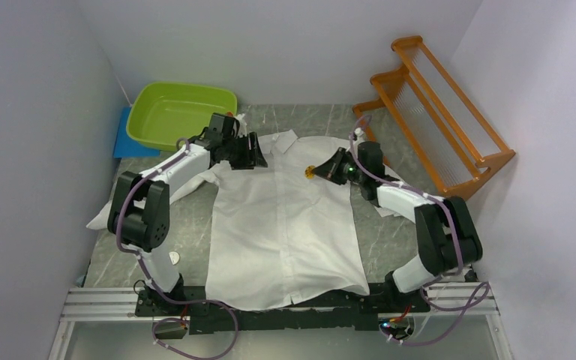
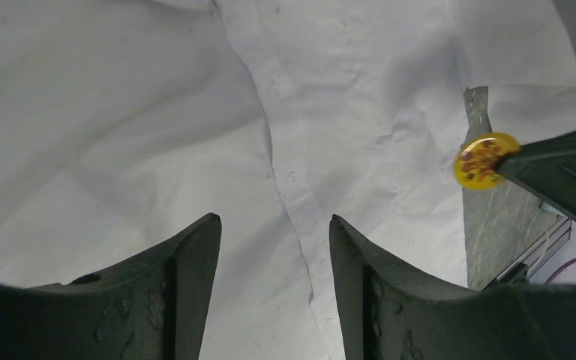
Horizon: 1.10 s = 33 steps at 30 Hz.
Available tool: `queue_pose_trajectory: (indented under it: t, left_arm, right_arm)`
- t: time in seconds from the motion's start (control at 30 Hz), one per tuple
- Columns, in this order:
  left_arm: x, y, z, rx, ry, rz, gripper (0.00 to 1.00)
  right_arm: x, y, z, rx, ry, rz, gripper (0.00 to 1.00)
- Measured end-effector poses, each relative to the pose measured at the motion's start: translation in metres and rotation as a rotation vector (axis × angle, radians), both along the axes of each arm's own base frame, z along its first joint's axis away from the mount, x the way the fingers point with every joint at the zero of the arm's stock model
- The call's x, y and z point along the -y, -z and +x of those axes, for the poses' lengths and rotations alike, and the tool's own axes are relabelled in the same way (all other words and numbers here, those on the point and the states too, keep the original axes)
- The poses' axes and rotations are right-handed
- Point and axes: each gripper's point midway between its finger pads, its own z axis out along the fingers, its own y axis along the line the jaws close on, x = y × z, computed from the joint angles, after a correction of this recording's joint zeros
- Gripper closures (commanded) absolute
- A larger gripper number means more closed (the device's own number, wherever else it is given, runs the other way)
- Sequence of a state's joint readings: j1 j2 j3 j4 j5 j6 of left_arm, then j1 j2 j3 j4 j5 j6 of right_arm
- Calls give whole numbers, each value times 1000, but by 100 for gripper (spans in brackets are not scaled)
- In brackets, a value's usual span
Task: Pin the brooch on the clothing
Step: Pin the brooch to the clothes.
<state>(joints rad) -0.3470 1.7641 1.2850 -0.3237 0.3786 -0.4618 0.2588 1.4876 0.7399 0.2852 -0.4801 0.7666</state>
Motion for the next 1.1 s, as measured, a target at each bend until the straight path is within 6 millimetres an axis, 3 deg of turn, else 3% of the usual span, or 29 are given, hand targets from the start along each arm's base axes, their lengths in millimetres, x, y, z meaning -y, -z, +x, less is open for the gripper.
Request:
queue_pose_trajectory:
  t: [0.33, 0.47, 0.7, 1.1]
  left_arm:
    - [39, 24, -20, 6, 131, 107, 42]
    - [41, 30, -26, -8, 145, 135, 42]
    - [31, 32, -19, 4, 104, 174, 42]
    - [34, 31, -21, 13, 145, 164, 41]
  right_arm:
    - [-62, 24, 19, -49, -71, 84, 100]
    - [-67, 29, 25, -72, -34, 111, 100]
    - [-73, 39, 36, -96, 12, 109, 100]
    - [-77, 69, 37, -144, 11, 75, 100]
